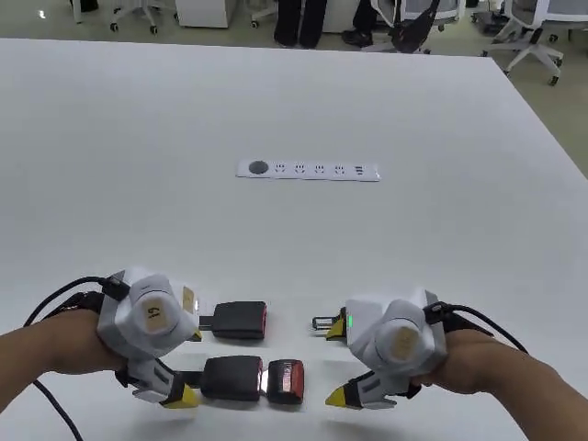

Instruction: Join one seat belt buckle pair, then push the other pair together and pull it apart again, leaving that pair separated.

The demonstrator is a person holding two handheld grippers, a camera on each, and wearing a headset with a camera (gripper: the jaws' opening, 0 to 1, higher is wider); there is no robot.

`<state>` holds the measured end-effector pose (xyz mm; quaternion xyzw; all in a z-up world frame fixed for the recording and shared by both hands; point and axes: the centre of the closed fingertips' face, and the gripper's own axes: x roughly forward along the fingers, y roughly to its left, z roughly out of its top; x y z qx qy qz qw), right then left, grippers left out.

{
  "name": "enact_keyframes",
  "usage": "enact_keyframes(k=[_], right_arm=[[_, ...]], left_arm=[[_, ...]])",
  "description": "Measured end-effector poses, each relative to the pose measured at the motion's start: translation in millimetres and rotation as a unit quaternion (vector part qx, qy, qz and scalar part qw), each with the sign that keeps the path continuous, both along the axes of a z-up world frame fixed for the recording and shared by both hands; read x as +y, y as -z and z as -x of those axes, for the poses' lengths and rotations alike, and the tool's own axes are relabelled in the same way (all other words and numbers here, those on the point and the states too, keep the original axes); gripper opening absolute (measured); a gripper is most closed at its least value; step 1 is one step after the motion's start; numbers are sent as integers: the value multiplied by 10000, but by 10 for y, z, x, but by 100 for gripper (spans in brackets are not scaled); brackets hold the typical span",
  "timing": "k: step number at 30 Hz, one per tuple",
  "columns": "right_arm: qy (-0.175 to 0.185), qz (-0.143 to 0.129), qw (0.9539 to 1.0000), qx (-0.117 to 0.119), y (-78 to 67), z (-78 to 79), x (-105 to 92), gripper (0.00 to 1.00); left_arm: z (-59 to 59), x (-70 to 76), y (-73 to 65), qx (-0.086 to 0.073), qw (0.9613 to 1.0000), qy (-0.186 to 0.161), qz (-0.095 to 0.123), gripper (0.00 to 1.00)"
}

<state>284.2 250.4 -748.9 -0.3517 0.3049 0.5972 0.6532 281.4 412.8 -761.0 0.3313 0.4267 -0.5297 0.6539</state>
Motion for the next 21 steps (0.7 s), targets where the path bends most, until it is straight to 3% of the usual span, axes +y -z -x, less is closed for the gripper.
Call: enact_keyframes(k=[2, 11, 21], right_arm=[[78, 24, 10000, 7, -19, -31, -68, 44], [422, 71, 9991, -66, -85, -254, -362, 45], [567, 150, 9982, -117, -82, -508, -581, 44]], left_arm=[[-8, -11, -41, -31, 10000, -68, 38, 52], [-276, 40, -196, -183, 9985, -440, 270, 52], [-476, 3, -254, -244, 9985, -390, 301, 52]])
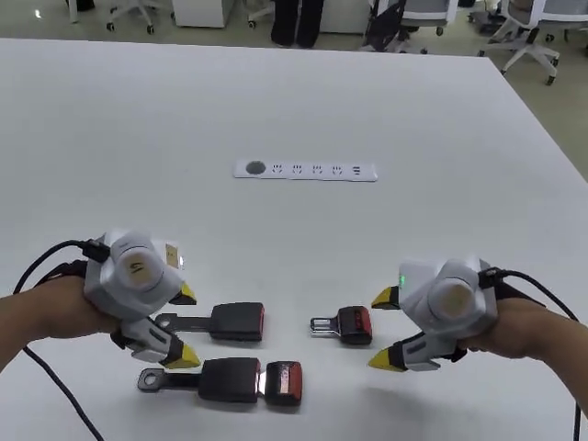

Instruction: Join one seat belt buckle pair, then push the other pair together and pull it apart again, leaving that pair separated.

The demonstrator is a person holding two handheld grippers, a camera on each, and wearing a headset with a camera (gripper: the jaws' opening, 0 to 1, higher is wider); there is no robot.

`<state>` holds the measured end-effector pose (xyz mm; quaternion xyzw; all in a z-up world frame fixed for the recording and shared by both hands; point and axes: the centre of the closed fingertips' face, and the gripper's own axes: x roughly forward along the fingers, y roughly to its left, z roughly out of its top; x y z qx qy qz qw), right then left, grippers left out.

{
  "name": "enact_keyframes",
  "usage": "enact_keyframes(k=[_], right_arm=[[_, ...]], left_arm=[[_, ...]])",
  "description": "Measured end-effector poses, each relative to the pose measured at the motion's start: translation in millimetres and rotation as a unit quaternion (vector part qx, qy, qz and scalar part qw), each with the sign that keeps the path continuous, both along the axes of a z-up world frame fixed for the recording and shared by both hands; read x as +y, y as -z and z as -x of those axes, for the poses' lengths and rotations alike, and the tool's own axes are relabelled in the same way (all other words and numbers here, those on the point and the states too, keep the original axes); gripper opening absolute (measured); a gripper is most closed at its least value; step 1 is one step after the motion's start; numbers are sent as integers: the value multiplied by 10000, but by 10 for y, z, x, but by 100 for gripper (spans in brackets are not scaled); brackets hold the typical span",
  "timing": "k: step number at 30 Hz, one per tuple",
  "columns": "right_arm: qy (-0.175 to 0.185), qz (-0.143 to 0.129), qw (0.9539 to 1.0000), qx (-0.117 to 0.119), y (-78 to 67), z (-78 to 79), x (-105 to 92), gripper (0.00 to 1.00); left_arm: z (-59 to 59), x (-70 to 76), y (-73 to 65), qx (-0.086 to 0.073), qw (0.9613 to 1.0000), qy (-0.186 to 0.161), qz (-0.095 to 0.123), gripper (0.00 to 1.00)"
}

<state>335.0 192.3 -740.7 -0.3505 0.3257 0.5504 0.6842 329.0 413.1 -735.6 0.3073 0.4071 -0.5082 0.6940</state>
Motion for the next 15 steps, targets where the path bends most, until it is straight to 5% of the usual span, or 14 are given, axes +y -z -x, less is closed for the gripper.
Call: enact_keyframes(k=[15], right_arm=[[-5, -189, 9996, 212, 66, -191, -22, 44]], left_arm=[[-161, -148, 58, 152, 9992, 366, -84, 50]])
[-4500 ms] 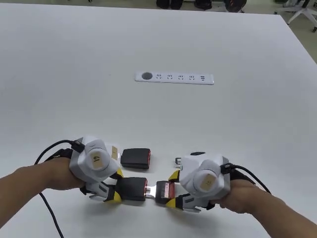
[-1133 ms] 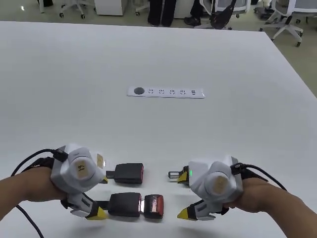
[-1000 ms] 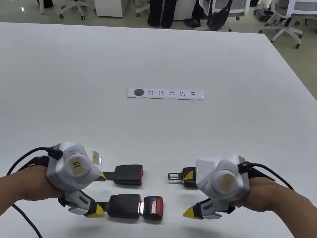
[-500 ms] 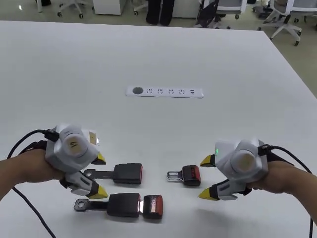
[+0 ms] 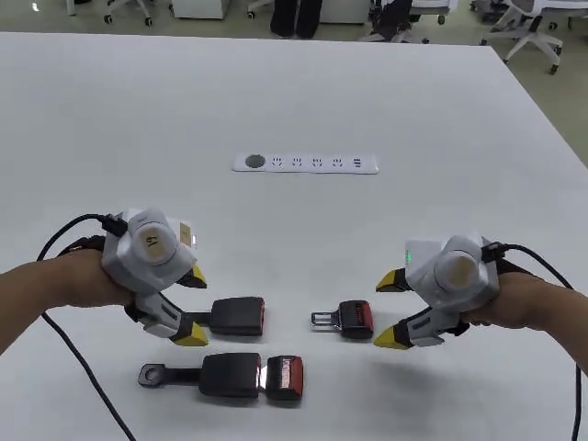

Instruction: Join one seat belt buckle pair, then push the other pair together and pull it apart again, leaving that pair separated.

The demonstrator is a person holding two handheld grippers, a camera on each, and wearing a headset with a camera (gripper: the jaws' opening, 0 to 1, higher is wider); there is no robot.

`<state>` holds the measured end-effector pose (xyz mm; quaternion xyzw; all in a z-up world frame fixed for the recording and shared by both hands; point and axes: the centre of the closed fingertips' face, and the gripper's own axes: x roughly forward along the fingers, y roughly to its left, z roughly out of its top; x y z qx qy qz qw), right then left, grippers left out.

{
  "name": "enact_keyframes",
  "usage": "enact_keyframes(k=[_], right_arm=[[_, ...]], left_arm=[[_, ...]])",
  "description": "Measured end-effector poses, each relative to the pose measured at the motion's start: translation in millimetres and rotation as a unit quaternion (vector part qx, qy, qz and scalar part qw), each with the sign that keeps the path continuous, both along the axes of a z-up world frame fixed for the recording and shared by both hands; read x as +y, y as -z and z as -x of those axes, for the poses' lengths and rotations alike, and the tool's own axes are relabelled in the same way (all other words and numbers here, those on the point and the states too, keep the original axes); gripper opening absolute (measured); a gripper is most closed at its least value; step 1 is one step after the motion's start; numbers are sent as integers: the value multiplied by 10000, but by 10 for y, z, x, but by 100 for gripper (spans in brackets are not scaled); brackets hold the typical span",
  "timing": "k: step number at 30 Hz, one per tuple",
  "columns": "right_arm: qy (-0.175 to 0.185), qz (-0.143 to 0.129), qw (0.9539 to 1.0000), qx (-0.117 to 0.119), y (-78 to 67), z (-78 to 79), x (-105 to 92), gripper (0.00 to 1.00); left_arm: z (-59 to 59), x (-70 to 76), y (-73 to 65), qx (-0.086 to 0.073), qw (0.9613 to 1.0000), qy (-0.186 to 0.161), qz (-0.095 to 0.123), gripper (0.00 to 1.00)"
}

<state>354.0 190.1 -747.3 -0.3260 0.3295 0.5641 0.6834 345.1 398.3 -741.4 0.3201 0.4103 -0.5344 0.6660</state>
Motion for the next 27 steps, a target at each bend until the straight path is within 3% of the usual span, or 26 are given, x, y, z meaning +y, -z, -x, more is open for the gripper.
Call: enact_keyframes(k=[14, 20, 27], right_arm=[[-22, -37, 9994, 335, 168, -55, 71, 41], [-33, -59, 9992, 386, 229, -94, 110, 37], [-150, 25, 9989, 453, 299, -36, 126, 36]], left_arm=[[-156, -68, 206, 184, 9994, 257, -172, 44], [-152, -78, 271, 235, 9986, 393, -258, 40], [-108, -80, 324, 248, 9973, 589, -366, 35]])
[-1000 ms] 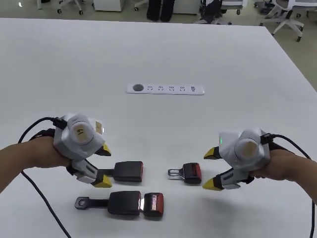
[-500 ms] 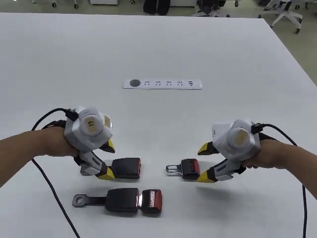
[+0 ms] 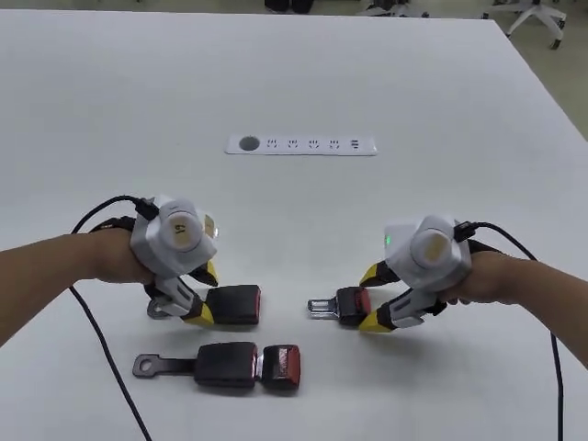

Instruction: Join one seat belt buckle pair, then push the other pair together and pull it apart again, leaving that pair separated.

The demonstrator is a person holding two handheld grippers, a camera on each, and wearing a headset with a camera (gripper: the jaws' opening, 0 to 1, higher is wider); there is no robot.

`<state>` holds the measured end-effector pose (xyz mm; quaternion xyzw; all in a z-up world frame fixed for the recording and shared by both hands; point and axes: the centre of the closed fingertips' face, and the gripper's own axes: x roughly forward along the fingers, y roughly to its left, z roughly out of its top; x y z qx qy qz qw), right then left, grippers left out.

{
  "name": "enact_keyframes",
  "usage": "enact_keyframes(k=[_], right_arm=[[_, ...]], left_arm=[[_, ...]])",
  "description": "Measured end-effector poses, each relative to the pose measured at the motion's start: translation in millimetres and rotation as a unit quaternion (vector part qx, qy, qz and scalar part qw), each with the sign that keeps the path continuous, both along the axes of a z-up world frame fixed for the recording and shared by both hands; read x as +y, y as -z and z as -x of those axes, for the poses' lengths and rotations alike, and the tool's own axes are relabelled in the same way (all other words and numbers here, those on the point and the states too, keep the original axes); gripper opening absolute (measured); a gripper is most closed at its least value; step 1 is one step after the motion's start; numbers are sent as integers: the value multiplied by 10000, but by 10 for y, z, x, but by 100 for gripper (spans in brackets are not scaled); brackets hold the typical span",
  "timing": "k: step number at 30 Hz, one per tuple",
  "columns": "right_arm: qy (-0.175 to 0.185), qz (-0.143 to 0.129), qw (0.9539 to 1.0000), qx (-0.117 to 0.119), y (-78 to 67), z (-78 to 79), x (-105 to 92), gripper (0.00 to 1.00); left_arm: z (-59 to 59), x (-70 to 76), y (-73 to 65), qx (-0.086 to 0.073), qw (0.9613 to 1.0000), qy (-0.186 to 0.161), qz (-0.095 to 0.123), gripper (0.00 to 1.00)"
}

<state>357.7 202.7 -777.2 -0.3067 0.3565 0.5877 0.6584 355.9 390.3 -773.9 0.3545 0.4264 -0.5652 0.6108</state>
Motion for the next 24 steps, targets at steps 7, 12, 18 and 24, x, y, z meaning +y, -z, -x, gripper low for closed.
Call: enact_keyframes(k=[7, 12, 18, 24], right_arm=[[-59, 54, 10000, -34, 43, -11, -18, 32], [-92, 46, 9999, -84, 44, -15, -10, 31], [-98, 42, 9999, -87, 47, -1, -7, 31], [-107, 37, 9999, -111, 43, -3, 12, 31]], left_arm=[[8, 23, 68, -5, 9999, 108, -52, 32], [8, 25, 71, -24, 9999, 148, 1, 32], [-2, 34, 88, -17, 9997, 220, -41, 31], [2, 35, 93, 6, 9998, 194, -53, 31]])
